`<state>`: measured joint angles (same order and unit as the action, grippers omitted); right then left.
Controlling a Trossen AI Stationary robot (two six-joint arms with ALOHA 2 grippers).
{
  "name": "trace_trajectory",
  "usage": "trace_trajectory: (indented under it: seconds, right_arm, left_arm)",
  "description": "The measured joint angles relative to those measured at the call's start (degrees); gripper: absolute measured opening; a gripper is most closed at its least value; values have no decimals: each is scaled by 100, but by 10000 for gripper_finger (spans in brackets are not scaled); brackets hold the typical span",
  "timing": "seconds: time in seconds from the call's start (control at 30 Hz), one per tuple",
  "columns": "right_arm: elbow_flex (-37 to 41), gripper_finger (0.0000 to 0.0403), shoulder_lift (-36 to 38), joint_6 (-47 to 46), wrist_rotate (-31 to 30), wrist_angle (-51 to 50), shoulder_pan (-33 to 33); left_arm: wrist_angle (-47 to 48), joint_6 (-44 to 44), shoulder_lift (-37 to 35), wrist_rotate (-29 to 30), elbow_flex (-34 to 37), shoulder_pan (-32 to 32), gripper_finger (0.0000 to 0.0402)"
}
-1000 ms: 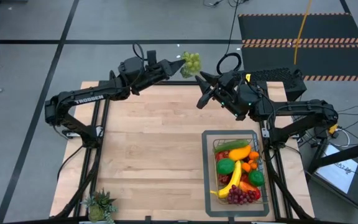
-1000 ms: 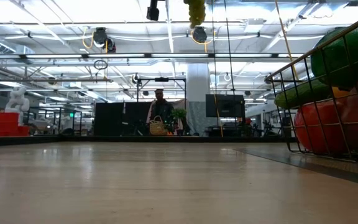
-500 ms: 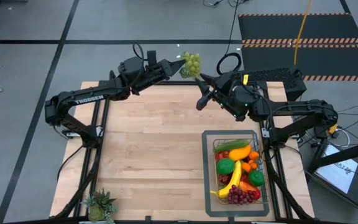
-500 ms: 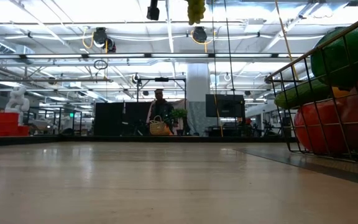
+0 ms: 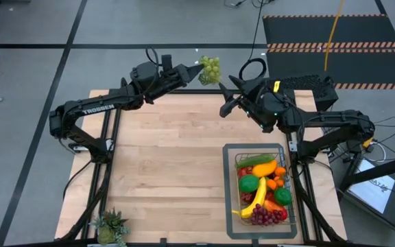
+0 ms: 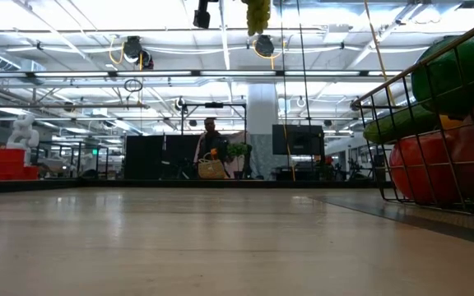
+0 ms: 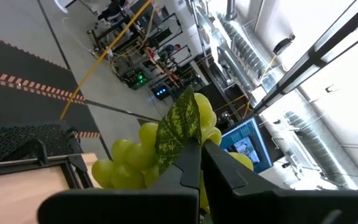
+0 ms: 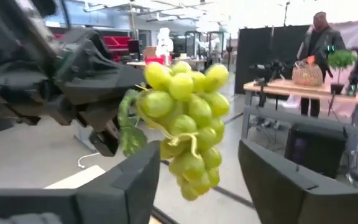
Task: Build produce basket
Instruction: Put the green grapes into the wire basket
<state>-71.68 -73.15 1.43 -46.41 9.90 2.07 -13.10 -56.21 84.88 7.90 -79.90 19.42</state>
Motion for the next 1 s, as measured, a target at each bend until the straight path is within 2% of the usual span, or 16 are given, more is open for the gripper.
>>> trace_trajectory:
  seconds: [0.13, 0.27, 0.7, 1.0]
  right_arm:
    - [0, 231, -61, -471, 306, -200, 185]
    - [2, 219, -161, -529, 777, 68, 305]
    - [2, 78, -176, -560, 922, 232, 351]
    - [2, 8, -179, -816, 924, 222, 397]
  left_arm:
    - [0, -4, 0, 0, 0, 0, 3]
    - [7, -4, 0, -2, 0, 0, 3]
    - [7, 11, 0, -37, -2, 0, 3]
    - [4, 9, 0, -39, -2, -5, 3]
